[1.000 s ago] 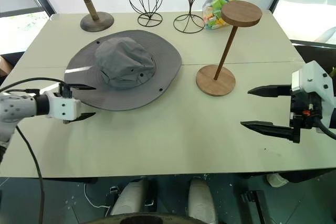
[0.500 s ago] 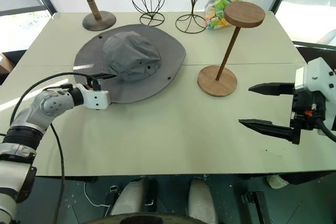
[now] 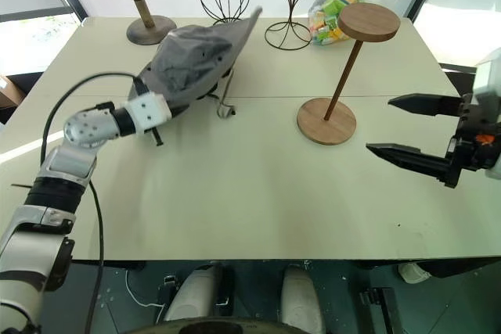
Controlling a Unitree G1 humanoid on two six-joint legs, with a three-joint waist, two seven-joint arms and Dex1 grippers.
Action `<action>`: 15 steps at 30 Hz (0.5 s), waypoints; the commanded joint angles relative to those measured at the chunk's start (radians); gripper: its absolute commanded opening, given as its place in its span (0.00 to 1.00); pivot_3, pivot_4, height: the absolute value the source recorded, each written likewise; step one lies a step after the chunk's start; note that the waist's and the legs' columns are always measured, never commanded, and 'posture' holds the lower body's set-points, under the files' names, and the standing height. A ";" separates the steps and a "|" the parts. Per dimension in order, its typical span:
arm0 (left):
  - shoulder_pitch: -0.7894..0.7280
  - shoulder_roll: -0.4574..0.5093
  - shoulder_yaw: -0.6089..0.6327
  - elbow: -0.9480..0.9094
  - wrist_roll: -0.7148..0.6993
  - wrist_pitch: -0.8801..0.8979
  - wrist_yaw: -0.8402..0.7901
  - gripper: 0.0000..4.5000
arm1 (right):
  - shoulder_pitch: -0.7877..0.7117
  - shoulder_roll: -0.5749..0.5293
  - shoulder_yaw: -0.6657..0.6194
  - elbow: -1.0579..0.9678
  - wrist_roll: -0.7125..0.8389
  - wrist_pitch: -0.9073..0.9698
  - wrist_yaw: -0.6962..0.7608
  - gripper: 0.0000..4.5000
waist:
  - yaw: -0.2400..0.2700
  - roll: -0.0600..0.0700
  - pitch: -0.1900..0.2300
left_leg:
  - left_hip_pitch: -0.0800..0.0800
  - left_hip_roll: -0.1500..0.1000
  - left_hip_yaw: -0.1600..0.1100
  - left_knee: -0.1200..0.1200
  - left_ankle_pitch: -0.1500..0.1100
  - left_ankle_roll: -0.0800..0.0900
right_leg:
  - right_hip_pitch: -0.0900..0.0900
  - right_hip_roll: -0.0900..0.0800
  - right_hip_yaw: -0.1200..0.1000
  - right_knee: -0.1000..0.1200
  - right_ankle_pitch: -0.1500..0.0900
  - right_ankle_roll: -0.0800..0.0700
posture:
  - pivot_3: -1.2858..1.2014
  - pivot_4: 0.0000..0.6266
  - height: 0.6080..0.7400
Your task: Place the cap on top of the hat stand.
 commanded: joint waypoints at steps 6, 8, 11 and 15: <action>-0.426 -0.112 0.034 -0.074 -0.139 0.165 -0.047 0.00 | -0.075 -0.082 -0.157 0.088 0.026 0.026 -0.017 1.00 | 0.003 -0.002 0.002 | 0.000 -0.003 -0.003 0.002 0.000 0.000 | 0.003 0.000 -0.001 -0.002 0.001 0.002 | 0.52 0.24 0.99; -0.513 -0.147 0.029 -0.018 -0.135 0.124 -0.056 0.00 | -0.099 -0.086 -0.175 0.100 0.036 0.042 -0.031 1.00 | 0.000 -0.002 0.002 | 0.000 -0.003 -0.003 0.002 -0.001 0.001 | 0.004 0.000 -0.001 -0.003 0.001 0.002 | 0.52 0.24 0.99; -0.637 -0.213 0.021 0.055 -0.136 0.059 -0.059 0.00 | -0.124 -0.085 -0.216 0.119 0.047 0.070 -0.064 1.00 | -0.002 -0.001 0.001 | 0.000 -0.003 -0.003 0.001 -0.002 0.003 | 0.004 0.001 -0.001 -0.004 0.001 0.002 | 0.52 0.24 0.99; -0.706 -0.290 -0.004 0.097 -0.128 -0.070 -0.094 0.00 | -0.101 -0.071 -0.303 0.117 0.036 0.119 -0.088 1.00 | 0.000 -0.001 0.002 | 0.000 -0.003 -0.003 0.001 -0.002 0.003 | 0.003 0.002 -0.001 -0.005 0.001 0.002 | 0.52 0.24 0.99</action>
